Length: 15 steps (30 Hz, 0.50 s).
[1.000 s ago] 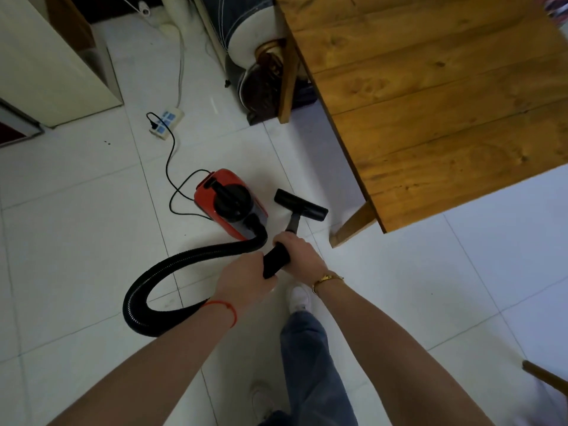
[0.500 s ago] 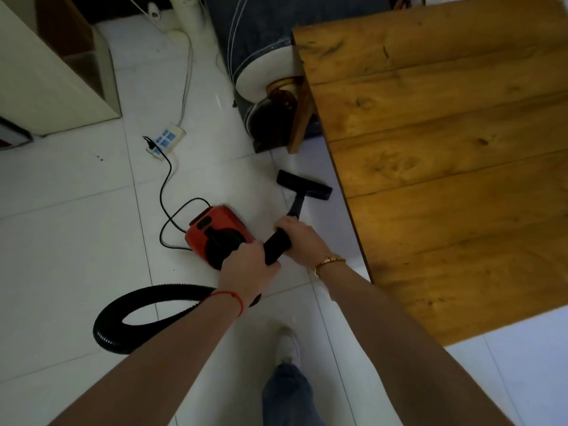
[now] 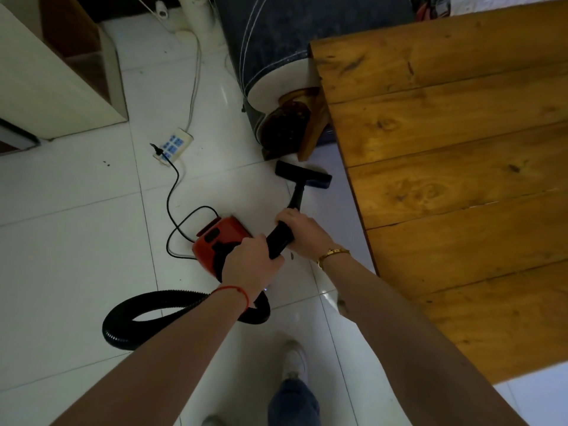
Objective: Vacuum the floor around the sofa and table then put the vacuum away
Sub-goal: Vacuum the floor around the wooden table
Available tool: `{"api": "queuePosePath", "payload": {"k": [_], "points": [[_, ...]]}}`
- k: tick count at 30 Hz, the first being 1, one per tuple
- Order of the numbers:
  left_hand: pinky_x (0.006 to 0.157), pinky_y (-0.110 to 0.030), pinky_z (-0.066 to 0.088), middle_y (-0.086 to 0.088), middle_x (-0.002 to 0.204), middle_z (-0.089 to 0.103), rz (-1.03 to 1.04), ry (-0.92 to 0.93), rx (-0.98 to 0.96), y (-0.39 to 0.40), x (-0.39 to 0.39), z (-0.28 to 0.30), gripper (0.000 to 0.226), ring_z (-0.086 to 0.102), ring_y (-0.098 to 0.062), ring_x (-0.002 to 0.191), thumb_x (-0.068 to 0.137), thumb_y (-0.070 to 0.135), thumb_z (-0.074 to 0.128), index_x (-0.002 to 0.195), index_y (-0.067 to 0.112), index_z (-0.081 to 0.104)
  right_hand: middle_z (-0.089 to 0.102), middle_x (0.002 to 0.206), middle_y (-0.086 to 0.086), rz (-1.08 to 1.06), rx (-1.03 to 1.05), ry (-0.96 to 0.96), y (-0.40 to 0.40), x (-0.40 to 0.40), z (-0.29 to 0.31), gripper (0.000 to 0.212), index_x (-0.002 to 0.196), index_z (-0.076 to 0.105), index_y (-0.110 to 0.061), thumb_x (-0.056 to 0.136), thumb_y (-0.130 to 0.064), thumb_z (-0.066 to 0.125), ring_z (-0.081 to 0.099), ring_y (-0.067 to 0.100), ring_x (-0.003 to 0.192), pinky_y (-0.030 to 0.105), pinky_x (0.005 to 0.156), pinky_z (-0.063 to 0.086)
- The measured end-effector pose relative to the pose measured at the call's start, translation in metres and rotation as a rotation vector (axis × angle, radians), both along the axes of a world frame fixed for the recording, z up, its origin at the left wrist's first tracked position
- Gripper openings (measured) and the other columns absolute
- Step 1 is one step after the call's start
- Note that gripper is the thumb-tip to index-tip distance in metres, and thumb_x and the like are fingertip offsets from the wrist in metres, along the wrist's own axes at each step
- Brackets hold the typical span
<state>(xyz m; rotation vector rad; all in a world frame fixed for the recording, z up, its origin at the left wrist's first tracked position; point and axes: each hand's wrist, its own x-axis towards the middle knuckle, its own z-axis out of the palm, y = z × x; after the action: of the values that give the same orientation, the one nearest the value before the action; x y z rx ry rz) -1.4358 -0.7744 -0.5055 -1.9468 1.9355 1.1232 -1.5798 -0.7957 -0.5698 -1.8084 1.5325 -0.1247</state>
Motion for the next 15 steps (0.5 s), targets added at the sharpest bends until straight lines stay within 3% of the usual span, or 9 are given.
{"api": "queuePosePath", "payload": {"k": [7,9,15], "points": [[0.051,-0.026,0.048,0.001,0.069,0.06,-0.07,-0.016,0.005,0.033,0.052,0.019,0.027,0.057,-0.013,0.055,0.086,0.042,0.058,0.086,0.016,0.053,0.057,0.108,0.007,-0.018,0.042,-0.017,0.038,0.05,0.02,0.022,0.099,0.057,-0.012,0.08,-0.005,0.066,0.061,0.026,0.09,0.033,0.08,0.052],[0.048,-0.023,0.043,0.002,0.068,0.058,-0.11,-0.033,0.009,0.044,0.068,0.026,0.024,0.055,-0.012,0.054,0.086,0.04,0.058,0.086,0.016,0.053,0.057,0.106,0.006,-0.045,0.05,-0.028,0.053,0.067,0.026,0.019,0.096,0.056,-0.014,0.081,-0.007,0.064,0.061,0.025,0.089,0.037,0.083,0.053],[0.051,-0.024,0.043,0.001,0.078,0.061,-0.214,-0.07,0.015,0.071,0.123,0.041,0.02,0.06,-0.014,0.064,0.083,0.038,0.06,0.088,0.019,0.055,0.06,0.11,0.007,-0.147,0.046,-0.061,0.097,0.121,0.039,0.024,0.103,0.059,-0.011,0.08,-0.01,0.065,0.06,0.023,0.095,0.028,0.086,0.047]]}}
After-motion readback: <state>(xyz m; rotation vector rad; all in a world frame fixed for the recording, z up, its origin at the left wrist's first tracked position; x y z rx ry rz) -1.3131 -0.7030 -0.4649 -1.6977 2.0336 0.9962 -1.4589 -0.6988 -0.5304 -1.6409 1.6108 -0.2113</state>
